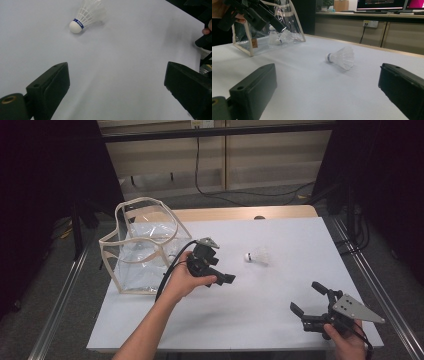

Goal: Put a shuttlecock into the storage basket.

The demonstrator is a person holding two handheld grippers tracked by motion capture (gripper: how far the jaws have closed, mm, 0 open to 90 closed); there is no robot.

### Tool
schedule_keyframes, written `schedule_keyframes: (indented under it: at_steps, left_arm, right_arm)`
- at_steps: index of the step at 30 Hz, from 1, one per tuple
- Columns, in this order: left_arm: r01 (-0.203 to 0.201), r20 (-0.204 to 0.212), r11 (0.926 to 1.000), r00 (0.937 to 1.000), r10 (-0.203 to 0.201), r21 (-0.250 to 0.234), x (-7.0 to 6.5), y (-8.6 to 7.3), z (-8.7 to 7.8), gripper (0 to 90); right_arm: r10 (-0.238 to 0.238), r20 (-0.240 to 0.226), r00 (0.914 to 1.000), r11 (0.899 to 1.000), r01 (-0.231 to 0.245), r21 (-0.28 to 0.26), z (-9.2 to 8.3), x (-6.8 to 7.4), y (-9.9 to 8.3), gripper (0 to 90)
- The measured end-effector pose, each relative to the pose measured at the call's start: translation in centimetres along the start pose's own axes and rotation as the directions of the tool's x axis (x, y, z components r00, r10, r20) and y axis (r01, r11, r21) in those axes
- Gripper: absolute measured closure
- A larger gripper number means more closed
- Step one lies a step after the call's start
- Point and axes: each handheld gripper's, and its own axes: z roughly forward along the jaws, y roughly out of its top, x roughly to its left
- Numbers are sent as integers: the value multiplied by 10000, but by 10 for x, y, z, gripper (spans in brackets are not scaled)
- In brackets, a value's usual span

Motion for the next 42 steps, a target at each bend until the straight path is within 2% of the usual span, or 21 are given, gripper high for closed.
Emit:
schedule_keyframes:
  at_steps: [1, 3, 10, 16, 30, 33, 37, 38, 42]
  left_arm:
    - [-5, -128, 10000, 9999, 5, 14, 0, 0, 1, 64]
    - [41, 27, 10000, 10000, -41, -67, 0, 0, 3, 65]
    - [-60, -33, 9999, 10000, 60, -83, 0, 1, 10, 65]
    - [14, -16, 9996, 10000, -15, -298, 2, 2, 14, 65]
    - [149, -198, 9993, 9997, -156, -349, 7, 1, 26, 64]
    - [154, -118, 9989, 9998, -159, -451, 7, 2, 28, 64]
    - [220, -276, 9989, 9993, -231, -403, 7, 1, 32, 65]
    - [208, -178, 9988, 9996, -216, -437, 8, 1, 33, 64]
    - [228, -204, 9986, 9995, -238, -484, 9, 1, 37, 65]
  right_arm:
    - [2, 3, 10000, 10000, -2, -3, 0, 0, 0, 14]
    - [-6, -7, 10000, 10000, 6, -5, 0, 0, 0, 15]
    - [-9, -7, 10000, 10000, 9, -2, 0, 0, 0, 14]
    - [-12, -3, 10000, 10000, 12, 7, 0, 0, 0, 14]
    - [-8, -22, 10000, 10000, 8, -8, 0, 0, 0, 14]
    - [-1, -22, 10000, 10000, 1, -10, 1, 0, 0, 14]
    - [3, -23, 10000, 10000, -3, -9, 1, 0, 0, 15]
    - [-16, -24, 10000, 10000, 16, -2, 1, 0, 0, 14]
    - [-1, -24, 10000, 10000, 1, -2, 1, 0, 0, 14]
